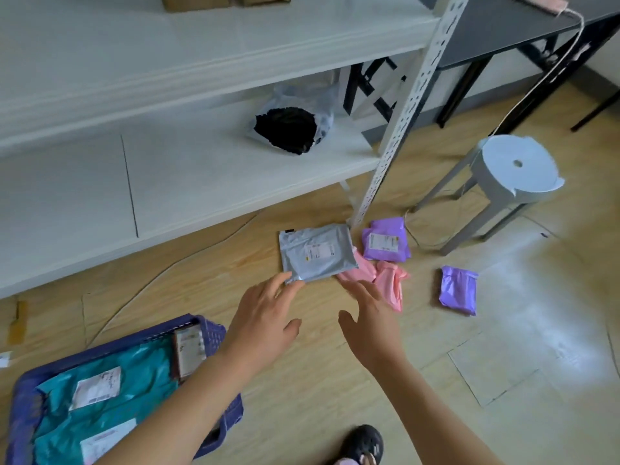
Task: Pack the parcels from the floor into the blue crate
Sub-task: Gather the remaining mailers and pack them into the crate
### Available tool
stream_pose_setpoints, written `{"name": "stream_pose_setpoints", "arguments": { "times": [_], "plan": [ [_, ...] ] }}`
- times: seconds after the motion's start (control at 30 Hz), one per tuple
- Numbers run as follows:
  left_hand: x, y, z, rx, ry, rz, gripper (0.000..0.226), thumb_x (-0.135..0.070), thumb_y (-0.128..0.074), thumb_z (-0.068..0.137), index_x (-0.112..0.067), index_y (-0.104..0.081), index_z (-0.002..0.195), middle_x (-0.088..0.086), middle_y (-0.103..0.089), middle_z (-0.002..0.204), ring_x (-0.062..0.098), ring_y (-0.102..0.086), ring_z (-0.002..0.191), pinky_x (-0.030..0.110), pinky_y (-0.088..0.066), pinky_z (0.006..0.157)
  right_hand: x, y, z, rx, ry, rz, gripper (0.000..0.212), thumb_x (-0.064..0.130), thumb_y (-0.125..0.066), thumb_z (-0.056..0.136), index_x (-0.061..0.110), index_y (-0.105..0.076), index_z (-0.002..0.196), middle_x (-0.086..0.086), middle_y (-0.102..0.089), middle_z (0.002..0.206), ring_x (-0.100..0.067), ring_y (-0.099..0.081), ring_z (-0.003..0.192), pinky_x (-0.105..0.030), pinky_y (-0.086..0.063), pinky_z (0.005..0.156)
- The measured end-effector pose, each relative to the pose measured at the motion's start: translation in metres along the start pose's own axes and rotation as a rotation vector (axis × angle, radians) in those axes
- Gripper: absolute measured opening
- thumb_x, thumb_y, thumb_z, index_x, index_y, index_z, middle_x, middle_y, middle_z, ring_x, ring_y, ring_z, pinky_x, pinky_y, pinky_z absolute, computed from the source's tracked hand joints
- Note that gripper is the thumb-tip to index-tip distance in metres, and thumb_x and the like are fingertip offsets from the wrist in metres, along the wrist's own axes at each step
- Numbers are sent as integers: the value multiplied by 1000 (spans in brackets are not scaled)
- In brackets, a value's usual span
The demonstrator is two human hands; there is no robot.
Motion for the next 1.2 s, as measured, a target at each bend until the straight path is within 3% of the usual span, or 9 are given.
{"name": "stream_pose_setpoints", "arguments": {
  "times": [0.2, 0.43, 1.0, 1.2],
  "plan": [
    [-93, -35, 68, 41, 1, -35, 55, -31, -56, 89, -23, -37, 140, -2, -29, 149, 20, -35, 134, 30, -25, 109, -92, 72, 30, -39, -23, 10, 49, 9, -59, 80, 20, -54, 128, -1, -52, 130, -25, -53, 115, -30, -42, 91],
    [-157, -57, 124, 93, -24, -61, 47, -24, -52, 91, -23, -41, 137, -6, -32, 145, 15, -36, 132, 26, -25, 108, -167, 115, 54, -32, -138, 46, 46, 11, -57, 84, 23, -53, 128, 4, -49, 133, -22, -57, 107, -29, -44, 84],
    [-204, -125, 313, 200, -17, -177, 42, -22, -57, 89, -22, -47, 130, -5, -44, 133, 14, -53, 109, 24, -38, 89, -290, 151, 202, 0, -309, -18, 44, 12, -53, 86, 21, -53, 130, 2, -49, 135, -17, -54, 114, -25, -41, 84],
    [-222, -210, 380, 227, -45, -190, 42, -23, -57, 89, -21, -48, 130, -3, -45, 133, 17, -45, 124, 28, -36, 99, -368, 118, 256, 45, -342, -56, 44, 11, -51, 87, 20, -52, 130, 0, -49, 135, -21, -50, 119, -25, -40, 84]
  ]
}}
Point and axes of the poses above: each hand's wrist, its own z-axis towards the middle knuckle, its own y-axis out of the back of the hand, x = y × z, the point moved 3 cm from there along z, towards the middle knuckle
